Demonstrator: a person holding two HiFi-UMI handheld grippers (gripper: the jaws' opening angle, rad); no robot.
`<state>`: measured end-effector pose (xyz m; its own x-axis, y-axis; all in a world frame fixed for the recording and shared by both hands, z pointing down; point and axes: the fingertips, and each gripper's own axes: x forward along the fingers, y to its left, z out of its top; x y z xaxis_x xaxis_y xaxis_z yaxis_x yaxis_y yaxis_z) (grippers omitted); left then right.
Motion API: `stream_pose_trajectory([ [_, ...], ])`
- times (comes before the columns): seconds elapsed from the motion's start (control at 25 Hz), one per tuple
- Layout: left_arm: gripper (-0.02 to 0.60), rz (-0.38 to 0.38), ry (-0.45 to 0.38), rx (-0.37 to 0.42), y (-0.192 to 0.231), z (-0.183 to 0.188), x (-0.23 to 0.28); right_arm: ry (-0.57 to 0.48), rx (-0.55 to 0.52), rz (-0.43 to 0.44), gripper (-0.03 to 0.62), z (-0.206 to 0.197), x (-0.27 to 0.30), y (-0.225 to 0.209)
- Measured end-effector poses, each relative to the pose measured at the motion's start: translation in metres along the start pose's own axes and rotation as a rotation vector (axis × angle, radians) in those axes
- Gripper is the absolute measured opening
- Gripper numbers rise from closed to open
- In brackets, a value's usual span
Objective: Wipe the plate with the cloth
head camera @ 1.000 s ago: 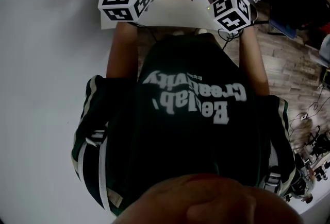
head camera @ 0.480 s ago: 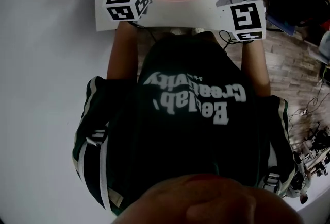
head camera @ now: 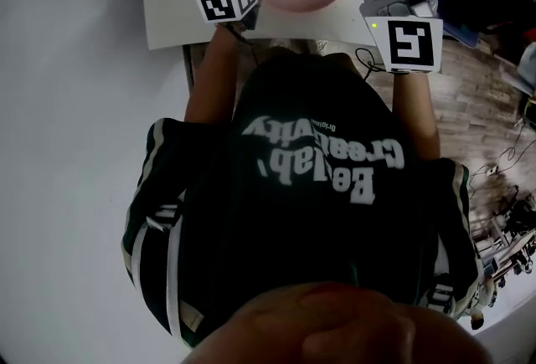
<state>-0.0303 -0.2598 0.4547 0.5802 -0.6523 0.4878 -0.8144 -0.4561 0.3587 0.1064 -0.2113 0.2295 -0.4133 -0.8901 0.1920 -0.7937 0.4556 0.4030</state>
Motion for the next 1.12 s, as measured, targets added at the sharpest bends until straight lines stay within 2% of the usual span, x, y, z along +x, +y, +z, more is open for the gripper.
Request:
stream_pose_trajectory([
  [0.2,0.018,0.035,0.137,-0.032,0.018,-0.047,0.023,0.039,0.015,0.015,0.115,-0.009,0.002,0.0],
  [0.4,0.012,0.051,0.197,-0.108,0.04,-0.076,0.035,0.051,0.021,0.001,0.115,-0.015,0.004,0.001],
  [0.56,0.014,0.077,0.23,-0.163,0.053,-0.093,0.047,0.079,0.031,0.005,0.115,-0.024,0.004,0.002],
  [0.8,0.037,0.158,0.283,-0.151,0.066,-0.121,0.056,0.079,0.045,0.005,0.115,-0.031,0.001,0.0],
  [1.0,0.048,0.175,0.284,-0.131,0.069,-0.12,0.052,0.07,0.052,0.009,0.115,-0.024,-0.001,-0.001],
  [1.12,0.046,0.176,0.283,-0.15,0.076,-0.123,0.057,0.079,0.05,0.014,0.115,-0.03,0.005,0.002],
])
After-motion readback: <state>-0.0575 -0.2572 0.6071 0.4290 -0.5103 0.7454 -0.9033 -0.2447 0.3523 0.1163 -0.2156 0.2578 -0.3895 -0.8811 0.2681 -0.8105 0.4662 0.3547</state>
